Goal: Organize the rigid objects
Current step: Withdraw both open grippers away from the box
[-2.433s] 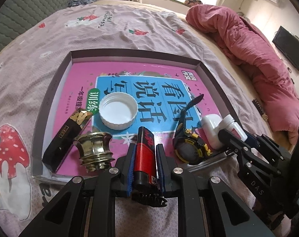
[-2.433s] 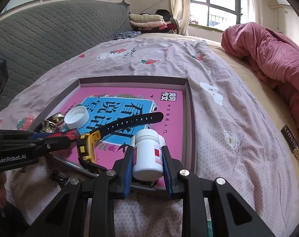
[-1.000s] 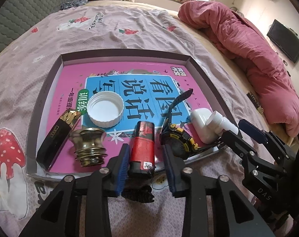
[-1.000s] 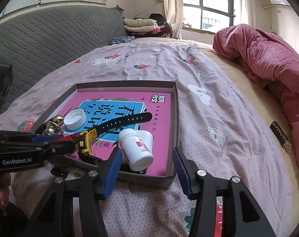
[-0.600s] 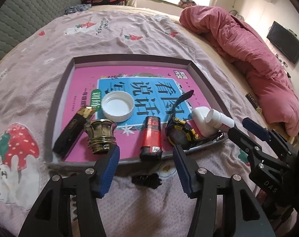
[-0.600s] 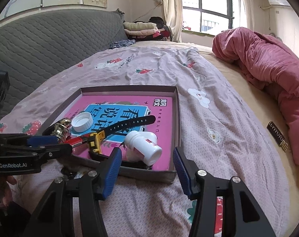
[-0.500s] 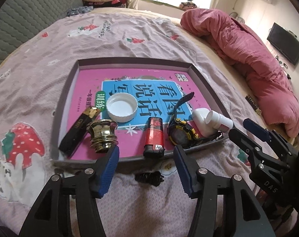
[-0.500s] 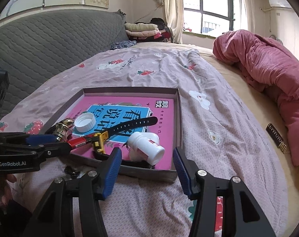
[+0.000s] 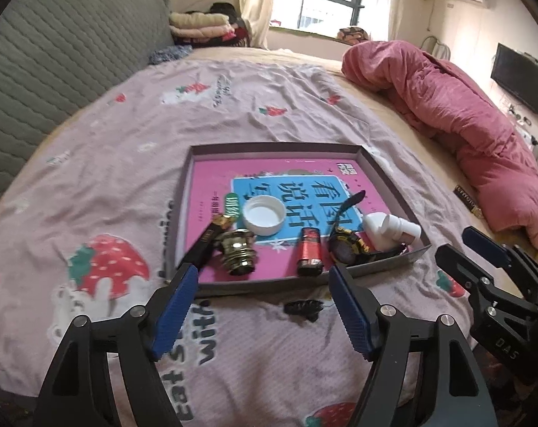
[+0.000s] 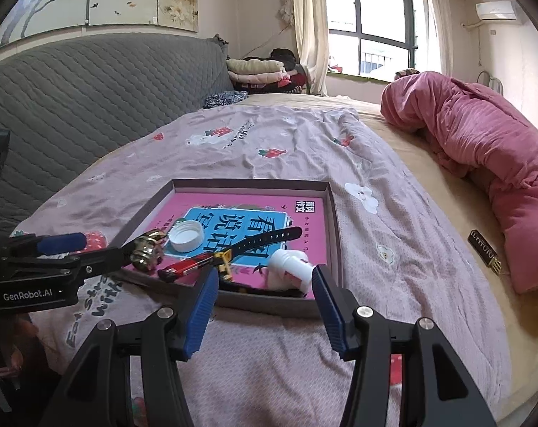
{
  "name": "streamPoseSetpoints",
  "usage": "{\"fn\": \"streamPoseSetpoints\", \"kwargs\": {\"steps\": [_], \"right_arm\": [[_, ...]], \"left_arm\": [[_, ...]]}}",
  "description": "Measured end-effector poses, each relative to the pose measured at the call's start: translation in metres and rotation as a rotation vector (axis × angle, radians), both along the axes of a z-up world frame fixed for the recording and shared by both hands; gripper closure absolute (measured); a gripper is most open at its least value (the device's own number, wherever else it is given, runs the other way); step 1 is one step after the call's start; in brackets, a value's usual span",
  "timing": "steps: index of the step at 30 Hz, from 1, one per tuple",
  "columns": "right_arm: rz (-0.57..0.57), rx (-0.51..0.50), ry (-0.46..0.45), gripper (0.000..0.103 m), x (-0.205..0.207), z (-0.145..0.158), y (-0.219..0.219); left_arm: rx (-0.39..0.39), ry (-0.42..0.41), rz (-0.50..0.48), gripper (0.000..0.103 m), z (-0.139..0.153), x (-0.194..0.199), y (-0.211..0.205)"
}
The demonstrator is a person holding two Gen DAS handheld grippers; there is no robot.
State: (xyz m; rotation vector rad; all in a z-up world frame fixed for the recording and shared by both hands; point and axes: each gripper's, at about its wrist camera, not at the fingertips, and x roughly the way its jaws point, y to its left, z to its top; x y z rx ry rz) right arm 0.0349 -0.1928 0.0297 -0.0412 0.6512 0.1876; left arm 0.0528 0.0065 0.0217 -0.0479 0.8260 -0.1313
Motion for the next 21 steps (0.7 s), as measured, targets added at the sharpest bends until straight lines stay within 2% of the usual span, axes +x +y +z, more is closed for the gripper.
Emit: {"fn": "streamPoseSetpoints", "kwargs": {"steps": [1,3,15,21], "right_arm": [[-0.003,0.001,0.004,0.039,-0.002,0.0,0.001],[-0.017,-0.003,0.006,0.035,-0.007,0.002,0.003],[-0.054,-0.009,0.04,0.035,-0.03,-0.001,0.004],[-0.051,-0.038,0.065,0.035,-0.04,-0.011,0.009]], "left_arm": [[0.01,0.001,0.005,0.026,0.001,-0.003,0.001],[0.027,0.0,0.021,0.026,0.002,-0.008,0.003],[0.101,0.001,0.108,0.026,0.002,-0.035,0.017],[0.108,0.013,0.123,0.026,-0.004,-0.043,0.018]]}}
